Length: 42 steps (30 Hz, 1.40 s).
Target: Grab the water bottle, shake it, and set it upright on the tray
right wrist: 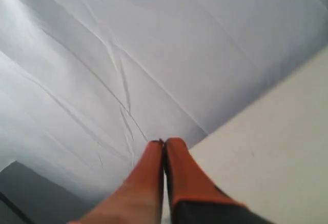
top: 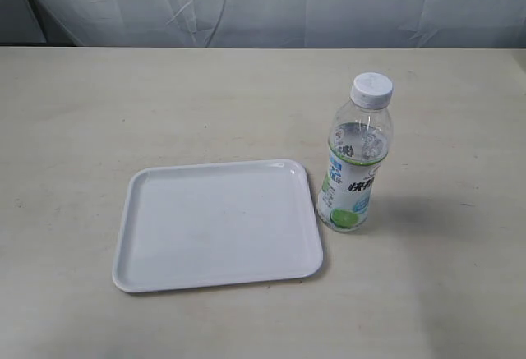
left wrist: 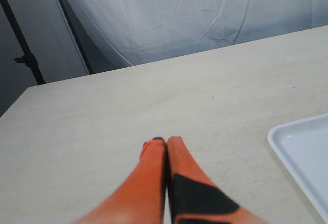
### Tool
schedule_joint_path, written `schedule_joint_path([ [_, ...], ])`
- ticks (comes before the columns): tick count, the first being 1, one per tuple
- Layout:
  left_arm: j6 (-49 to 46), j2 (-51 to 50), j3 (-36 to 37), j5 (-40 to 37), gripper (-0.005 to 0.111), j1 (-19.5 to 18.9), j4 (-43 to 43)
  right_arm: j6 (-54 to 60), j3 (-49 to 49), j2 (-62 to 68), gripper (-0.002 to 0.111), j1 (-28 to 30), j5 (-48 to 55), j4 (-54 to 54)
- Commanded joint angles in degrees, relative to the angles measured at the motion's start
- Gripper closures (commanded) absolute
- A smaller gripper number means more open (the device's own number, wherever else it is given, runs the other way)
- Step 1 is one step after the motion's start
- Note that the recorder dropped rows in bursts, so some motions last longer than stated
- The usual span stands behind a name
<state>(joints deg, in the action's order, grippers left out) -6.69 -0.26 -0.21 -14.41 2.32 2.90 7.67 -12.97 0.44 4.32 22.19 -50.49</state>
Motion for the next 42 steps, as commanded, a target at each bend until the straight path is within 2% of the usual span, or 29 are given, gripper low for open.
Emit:
schedule_joint_path([
  [1,0.2,0.3,0.2,0.8,0.106,0.1,-0.2,5.2,-14.5,11.5,0.109,0.3,-0.8,11.6],
  [3,0.2,0.3,0.2,0.8,0.106,0.1,-0.2,5.1,-24.0,26.5,0.109,0.3,6.1,16.6],
  [5,0.2,0.3,0.2,0.8,0.106,0.1,-0.2,7.0,-35.0,43.8,0.109,0.1,19.9,20.4],
  [7,0.2,0.3,0.2,0.8,0.106,0.1,-0.2,12.2,-41.4,53.3,0.109,-0.9,26.9,20.0],
  [9,0.2,0.3,0.2,0.8,0.106,0.1,-0.2,12.1,-40.7,54.1,0.109,-6.2,22.5,22.6],
  [11,0.2,0.3,0.2,0.8,0.106,0.1,-0.2,6.2,-37.4,53.1,0.109,-12.7,17.7,30.6],
  [13,0.2,0.3,0.2,0.8,0.106,0.1,-0.2,-5.4,-36.1,54.8,0.109,-18.8,21.5,44.8],
  [16,0.2,0.3,0.2,0.8,0.106,0.1,-0.2,-13.3,-35.1,56.8,0.109,-24.0,26.1,51.9],
  [22,0.2,0.3,0.2,0.8,0.106,0.1,-0.2,-13.8,-24.3,52.8,0.109,-33.2,6.3,43.6],
  [26,0.2,0.3,0.2,0.8,0.106,0.1,-0.2,-13.8,-11.1,54.1,0.109,-39.9,-3.3,42.9],
  [31,0.2,0.3,0.2,0.8,0.106,0.1,-0.2,-13.8,-5.5,54.6,0.109,-42.5,-12.2,42.1],
  [39,0.2,0.3,0.2,0.8,0.106,0.1,-0.2,-13.7,-5.4,59.3,0.108,-42.5,-19.3,42.5],
  [40,0.2,0.3,0.2,0.8,0.106,0.1,-0.2,-13.7,-5.4,62.0,0.100,-42.5,-20.9,42.5],
  [42,0.2,0.3,0.2,0.8,0.106,0.1,-0.2,-13.7,-5.4,66.2,0.075,-42.5,-24.1,42.1],
])
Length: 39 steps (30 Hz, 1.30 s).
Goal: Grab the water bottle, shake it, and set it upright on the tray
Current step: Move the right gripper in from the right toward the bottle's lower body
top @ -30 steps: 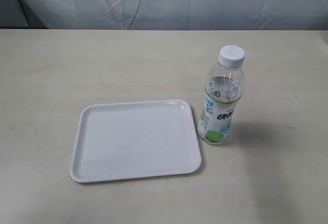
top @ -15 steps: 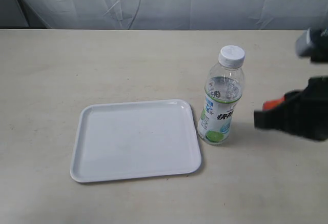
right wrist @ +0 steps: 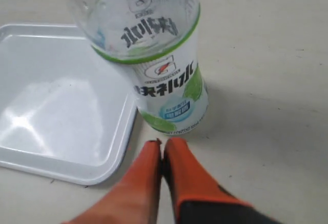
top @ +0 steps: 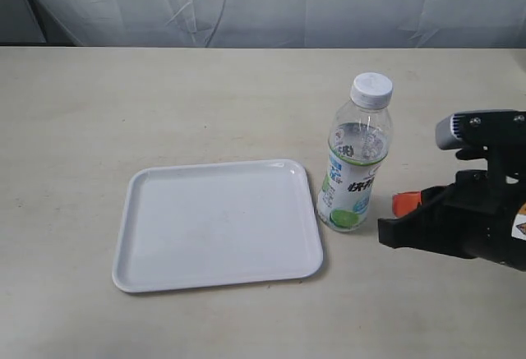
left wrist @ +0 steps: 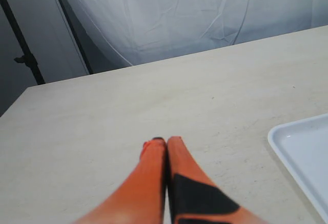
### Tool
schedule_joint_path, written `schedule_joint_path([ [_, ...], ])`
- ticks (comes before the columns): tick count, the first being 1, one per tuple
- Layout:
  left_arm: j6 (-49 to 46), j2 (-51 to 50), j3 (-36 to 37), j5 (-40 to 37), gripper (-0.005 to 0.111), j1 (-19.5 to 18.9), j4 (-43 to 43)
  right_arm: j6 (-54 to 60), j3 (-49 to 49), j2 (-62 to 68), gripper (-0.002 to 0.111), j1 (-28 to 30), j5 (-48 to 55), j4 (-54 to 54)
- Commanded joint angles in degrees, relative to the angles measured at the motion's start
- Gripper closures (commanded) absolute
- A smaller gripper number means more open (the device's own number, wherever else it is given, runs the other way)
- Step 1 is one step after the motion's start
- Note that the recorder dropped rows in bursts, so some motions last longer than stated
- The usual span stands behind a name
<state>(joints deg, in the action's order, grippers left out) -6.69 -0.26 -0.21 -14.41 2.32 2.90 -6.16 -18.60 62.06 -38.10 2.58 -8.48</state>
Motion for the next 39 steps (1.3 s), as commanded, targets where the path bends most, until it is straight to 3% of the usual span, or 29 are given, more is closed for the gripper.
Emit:
schedule_joint_path([
  [1,0.2,0.3,0.2,0.8,0.106,0.1,-0.2,0.1,0.1,6.7,0.050,-0.1,-5.6,0.1],
  [3,0.2,0.3,0.2,0.8,0.106,0.1,-0.2,0.1,0.0,9.0,0.020,-0.1,-5.3,0.0],
  [5,0.2,0.3,0.2,0.8,0.106,0.1,-0.2,0.1,0.0,10.7,0.015,-0.4,-6.6,0.0],
  [17,0.2,0.3,0.2,0.8,0.106,0.1,-0.2,0.1,0.0,16.9,0.015,-0.4,-24.0,6.3],
  [21,0.2,0.3,0.2,0.8,0.106,0.1,-0.2,0.1,0.0,20.6,0.024,-0.4,-29.0,11.6],
  [26,0.2,0.3,0.2,0.8,0.106,0.1,-0.2,0.1,0.0,25.7,0.037,-0.4,-36.2,9.0],
  [39,0.2,0.3,0.2,0.8,0.106,0.1,-0.2,0.1,0.0,34.6,0.037,-0.4,-46.5,6.5],
])
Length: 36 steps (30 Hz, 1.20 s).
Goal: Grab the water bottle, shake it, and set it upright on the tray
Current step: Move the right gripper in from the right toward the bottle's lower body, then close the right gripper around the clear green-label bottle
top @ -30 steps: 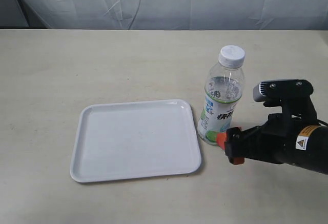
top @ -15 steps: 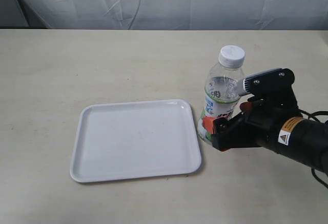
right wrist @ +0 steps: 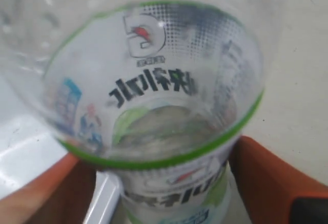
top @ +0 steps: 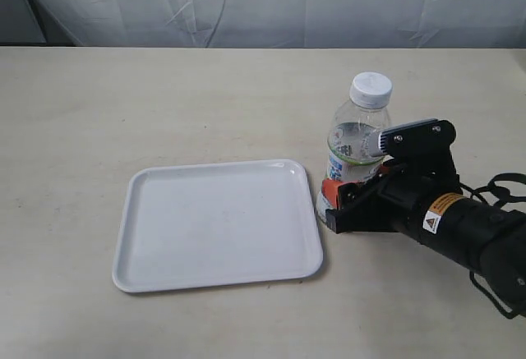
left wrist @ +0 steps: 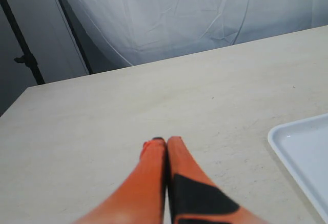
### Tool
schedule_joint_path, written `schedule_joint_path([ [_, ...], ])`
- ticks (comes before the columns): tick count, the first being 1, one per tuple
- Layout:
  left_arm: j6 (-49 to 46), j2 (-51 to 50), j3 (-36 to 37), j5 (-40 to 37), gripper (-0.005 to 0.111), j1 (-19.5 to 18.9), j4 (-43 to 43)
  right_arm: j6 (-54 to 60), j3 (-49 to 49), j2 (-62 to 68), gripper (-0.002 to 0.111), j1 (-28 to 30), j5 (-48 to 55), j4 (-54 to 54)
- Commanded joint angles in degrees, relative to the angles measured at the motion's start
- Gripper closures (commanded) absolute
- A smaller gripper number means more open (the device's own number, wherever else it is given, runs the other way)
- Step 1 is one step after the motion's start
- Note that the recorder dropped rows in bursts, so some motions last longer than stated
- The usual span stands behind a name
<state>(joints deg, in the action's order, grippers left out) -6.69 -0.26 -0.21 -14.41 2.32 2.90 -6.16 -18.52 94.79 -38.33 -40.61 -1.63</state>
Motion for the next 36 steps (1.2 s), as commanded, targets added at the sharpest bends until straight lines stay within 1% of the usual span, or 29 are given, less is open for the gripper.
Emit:
schedule_joint_path([
  [1,0.2,0.3,0.2,0.8,0.106,0.1,-0.2,0.1,-0.1,2.1,0.037,-0.1,-3.7,-0.4],
  [26,0.2,0.3,0.2,0.8,0.106,0.1,-0.2,0.1,-0.1,3.7,0.037,-0.1,-7.8,-2.2],
  [28,0.2,0.3,0.2,0.8,0.106,0.1,-0.2,0.1,-0.1,3.7,0.029,-0.1,-7.5,-3.0],
  [31,0.2,0.3,0.2,0.8,0.106,0.1,-0.2,0.0,-0.1,3.7,0.009,-0.1,-7.4,-4.9],
  [32,0.2,0.3,0.2,0.8,0.106,0.1,-0.2,0.1,-0.1,3.7,0.006,-0.1,-7.4,-4.9],
  [33,0.2,0.3,0.2,0.8,0.106,0.1,-0.2,0.1,-0.1,3.7,0.004,-0.1,-7.4,-4.9],
  [36,0.2,0.3,0.2,0.8,0.106,0.1,-0.2,0.1,-0.1,3.7,0.004,-0.1,-7.8,-4.9],
])
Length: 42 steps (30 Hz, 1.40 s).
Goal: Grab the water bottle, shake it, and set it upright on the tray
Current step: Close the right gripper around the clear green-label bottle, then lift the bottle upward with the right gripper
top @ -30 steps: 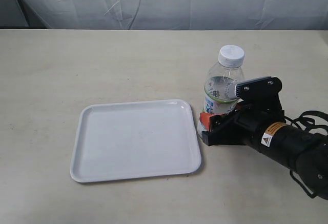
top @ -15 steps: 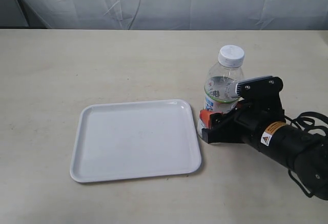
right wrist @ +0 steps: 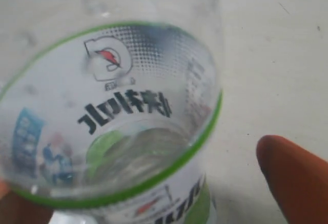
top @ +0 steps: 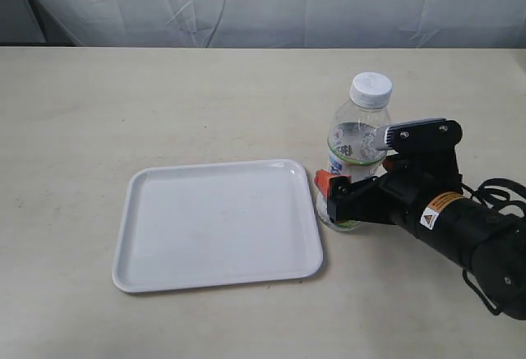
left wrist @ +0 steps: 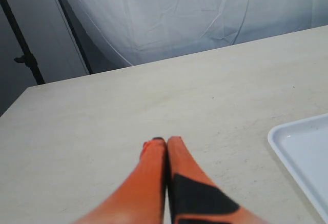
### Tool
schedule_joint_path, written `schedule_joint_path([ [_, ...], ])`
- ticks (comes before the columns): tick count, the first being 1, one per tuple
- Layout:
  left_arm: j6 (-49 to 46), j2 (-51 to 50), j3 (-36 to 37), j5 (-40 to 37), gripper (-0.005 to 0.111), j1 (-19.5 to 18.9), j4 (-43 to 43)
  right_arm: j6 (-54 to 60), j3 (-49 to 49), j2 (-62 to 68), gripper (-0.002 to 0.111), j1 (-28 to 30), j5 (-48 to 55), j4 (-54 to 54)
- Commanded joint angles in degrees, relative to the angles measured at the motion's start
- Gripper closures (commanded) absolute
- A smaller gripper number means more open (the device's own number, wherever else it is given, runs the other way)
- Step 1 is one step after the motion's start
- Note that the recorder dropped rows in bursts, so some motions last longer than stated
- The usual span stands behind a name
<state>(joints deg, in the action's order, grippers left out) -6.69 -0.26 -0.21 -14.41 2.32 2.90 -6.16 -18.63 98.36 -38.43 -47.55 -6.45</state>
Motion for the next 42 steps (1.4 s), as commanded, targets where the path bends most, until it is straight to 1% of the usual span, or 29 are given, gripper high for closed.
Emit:
schedule_joint_path([
  [1,0.2,0.3,0.2,0.8,0.106,0.1,-0.2,0.1,0.0,0.1,0.004,0.0,-1.2,-0.1],
  [4,0.2,0.3,0.2,0.8,0.106,0.1,-0.2,0.1,-1.8,0.1,0.004,0.0,0.3,-0.1],
  [8,0.2,0.3,0.2,0.8,0.106,0.1,-0.2,0.1,-7.0,0.1,0.004,0.0,9.7,0.0],
  [10,0.2,0.3,0.2,0.8,0.106,0.1,-0.2,0.1,-7.9,0.1,0.004,0.0,11.2,0.0],
  [11,0.2,0.3,0.2,0.8,0.106,0.1,-0.2,0.1,-8.0,0.1,0.006,0.0,11.6,0.0],
  [12,0.2,0.3,0.2,0.8,0.106,0.1,-0.2,0.1,-8.0,0.1,0.013,0.0,11.6,0.0],
  [13,0.2,0.3,0.2,0.8,0.106,0.1,-0.2,0.1,-8.0,0.1,0.024,0.0,11.7,0.0],
  [14,0.2,0.3,0.2,0.8,0.106,0.1,-0.2,0.1,-8.0,0.1,0.043,0.0,12.1,0.0],
  [17,0.2,0.3,0.2,0.8,0.106,0.1,-0.2,0.1,-8.0,0.1,0.087,0.0,13.5,0.0],
  [18,0.2,0.3,0.2,0.8,0.106,0.1,-0.2,0.1,-8.0,0.1,0.105,0.0,14.0,0.0],
  [19,0.2,0.3,0.2,0.8,0.106,0.1,-0.2,-0.3,-8.0,0.1,0.107,0.0,14.6,-0.1],
  [20,0.2,0.3,0.2,0.8,0.106,0.1,-0.2,-0.3,-8.0,0.1,0.106,0.0,14.7,-0.3],
  [24,0.2,0.3,0.2,0.8,0.106,0.1,-0.2,-0.3,-8.0,-1.1,0.109,0.0,16.1,-1.0],
  [29,0.2,0.3,0.2,0.8,0.106,0.1,-0.2,0.4,-8.0,-8.4,0.109,-1.1,19.6,-0.9],
  [32,0.2,0.3,0.2,0.8,0.106,0.1,-0.2,0.7,-8.0,-14.8,0.109,-3.2,22.5,0.1],
  [34,0.2,0.3,0.2,0.8,0.106,0.1,-0.2,0.7,-8.0,-19.2,0.109,-5.7,24.6,1.2],
  [38,0.2,0.3,0.2,0.8,0.106,0.1,-0.2,1.9,-8.0,-25.7,0.109,-11.4,27.8,11.0],
  [39,0.2,0.3,0.2,0.8,0.106,0.1,-0.2,6.5,-8.0,-26.7,0.109,-11.4,29.2,9.6],
  [40,0.2,0.3,0.2,0.8,0.106,0.1,-0.2,11.2,-8.0,-27.4,0.109,-10.2,29.5,2.2],
  [41,0.2,0.3,0.2,0.8,0.106,0.1,-0.2,17.6,-8.0,-27.6,0.109,-8.9,29.1,-7.5],
  [42,0.2,0.3,0.2,0.8,0.106,0.1,-0.2,23.6,-8.0,-27.6,0.109,-7.3,27.6,-24.3],
])
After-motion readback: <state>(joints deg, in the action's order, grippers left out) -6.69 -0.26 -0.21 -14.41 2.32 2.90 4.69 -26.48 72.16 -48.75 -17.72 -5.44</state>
